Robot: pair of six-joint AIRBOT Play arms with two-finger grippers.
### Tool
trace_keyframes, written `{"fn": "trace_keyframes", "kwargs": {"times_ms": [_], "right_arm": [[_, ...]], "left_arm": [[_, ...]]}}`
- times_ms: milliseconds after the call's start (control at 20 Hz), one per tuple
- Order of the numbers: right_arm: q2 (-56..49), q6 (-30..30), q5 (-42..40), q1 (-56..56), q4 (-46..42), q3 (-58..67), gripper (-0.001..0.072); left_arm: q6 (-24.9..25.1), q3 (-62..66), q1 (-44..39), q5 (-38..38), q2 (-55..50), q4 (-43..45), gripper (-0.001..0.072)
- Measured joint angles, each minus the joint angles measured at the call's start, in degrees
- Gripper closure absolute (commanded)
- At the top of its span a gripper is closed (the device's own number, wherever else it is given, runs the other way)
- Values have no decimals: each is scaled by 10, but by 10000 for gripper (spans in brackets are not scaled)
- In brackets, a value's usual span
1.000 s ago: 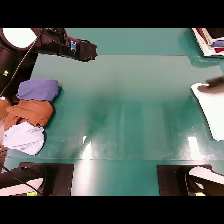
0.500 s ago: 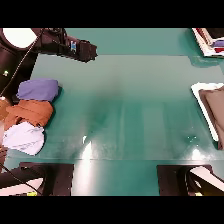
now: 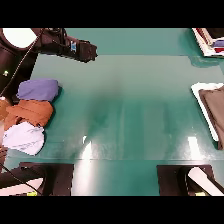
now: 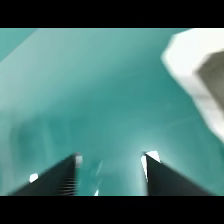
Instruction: Fold the shirts.
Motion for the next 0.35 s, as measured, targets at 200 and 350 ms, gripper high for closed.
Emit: {"fn": "trace_keyframes", "kwargs": {"times_ms": [200,350], "right_arm": [[1,-3,-17,155,15,0,692],[1,-8,-27,230,19,0,692]], "left_arm": [[0,0,0,0,0,0,676],[0,0,0,0,0,0,676]]}}
